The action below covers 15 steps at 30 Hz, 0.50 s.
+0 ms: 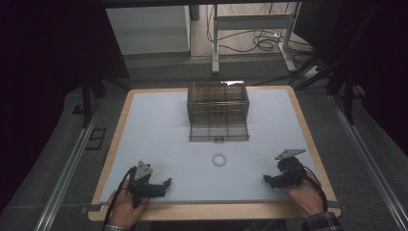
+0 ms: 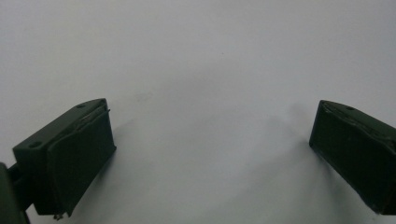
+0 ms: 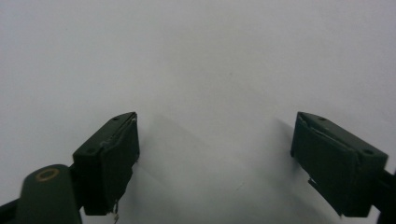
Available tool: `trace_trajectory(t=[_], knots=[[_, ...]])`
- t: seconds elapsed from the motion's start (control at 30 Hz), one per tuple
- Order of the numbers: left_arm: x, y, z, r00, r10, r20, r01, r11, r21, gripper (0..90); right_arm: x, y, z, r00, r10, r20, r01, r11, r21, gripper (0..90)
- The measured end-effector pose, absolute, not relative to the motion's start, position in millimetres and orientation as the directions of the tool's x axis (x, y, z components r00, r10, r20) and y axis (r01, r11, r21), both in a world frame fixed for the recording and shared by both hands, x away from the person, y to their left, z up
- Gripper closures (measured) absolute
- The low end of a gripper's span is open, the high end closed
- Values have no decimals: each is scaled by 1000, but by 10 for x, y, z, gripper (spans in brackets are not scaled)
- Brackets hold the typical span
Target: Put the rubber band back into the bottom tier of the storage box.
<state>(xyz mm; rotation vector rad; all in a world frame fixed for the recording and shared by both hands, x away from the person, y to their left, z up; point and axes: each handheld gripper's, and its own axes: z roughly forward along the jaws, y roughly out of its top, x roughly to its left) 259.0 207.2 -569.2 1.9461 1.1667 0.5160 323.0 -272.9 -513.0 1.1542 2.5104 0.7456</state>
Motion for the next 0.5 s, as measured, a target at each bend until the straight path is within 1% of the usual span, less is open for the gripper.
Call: trace_trajectory(t=[0.07,0.13,0.2,0.23,0.5], knots=[[2590,2072,-5692,493,868,-52,546,-262,796,0,3234,-2729,-5106,-644,765,-15,628,540,561,218],[2590,2072,-5691,493,868,-52,546,-262,796,0,3235,-2707,-5089,-643,766,2,638,534,555,239],[2590,2072,-5692,493,868,-52,546,-262,796,0,3237,-2695,-5090,-642,767,4,642,535,549,240],[2590,2072,-5692,493,868,-52,546,-262,796,0,3240,-2674,-5081,-639,769,7,648,534,543,258],[2590,2072,-5691,493,868,-52,546,-262,796,0,3275,-2609,-5043,-641,767,43,666,527,528,264]])
